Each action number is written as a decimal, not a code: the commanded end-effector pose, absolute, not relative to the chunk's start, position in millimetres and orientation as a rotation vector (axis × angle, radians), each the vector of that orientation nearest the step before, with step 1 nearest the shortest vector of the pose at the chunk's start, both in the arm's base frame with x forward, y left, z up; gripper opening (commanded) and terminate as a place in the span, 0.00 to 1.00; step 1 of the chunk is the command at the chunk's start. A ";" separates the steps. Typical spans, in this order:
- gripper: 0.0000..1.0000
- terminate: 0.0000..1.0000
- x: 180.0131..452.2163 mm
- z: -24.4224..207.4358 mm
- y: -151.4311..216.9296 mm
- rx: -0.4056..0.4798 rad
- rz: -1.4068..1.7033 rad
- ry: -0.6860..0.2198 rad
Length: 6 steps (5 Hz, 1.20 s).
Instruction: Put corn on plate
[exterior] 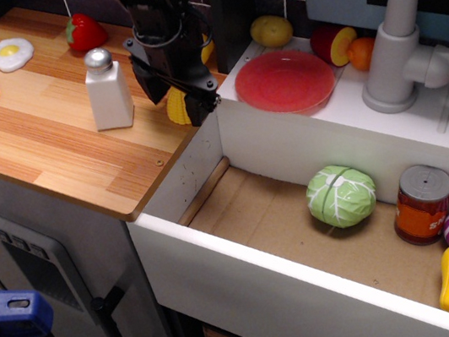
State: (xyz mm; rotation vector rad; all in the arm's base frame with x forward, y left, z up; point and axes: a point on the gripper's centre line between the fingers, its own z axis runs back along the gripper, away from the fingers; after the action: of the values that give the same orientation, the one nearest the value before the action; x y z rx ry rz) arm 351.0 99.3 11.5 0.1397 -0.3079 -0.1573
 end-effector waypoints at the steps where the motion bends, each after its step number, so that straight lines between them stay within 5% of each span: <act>1: 0.00 0.00 358.4 17.6 102.8 0.142 -0.157 -0.337; 4: 0.00 0.00 398.0 82.2 72.9 0.291 -0.242 -0.317; 6: 0.00 0.00 427.4 54.7 35.2 0.274 -0.202 -0.448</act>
State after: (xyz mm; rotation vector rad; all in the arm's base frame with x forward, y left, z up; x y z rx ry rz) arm 419.3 29.2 25.6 0.2486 -0.3858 -0.2113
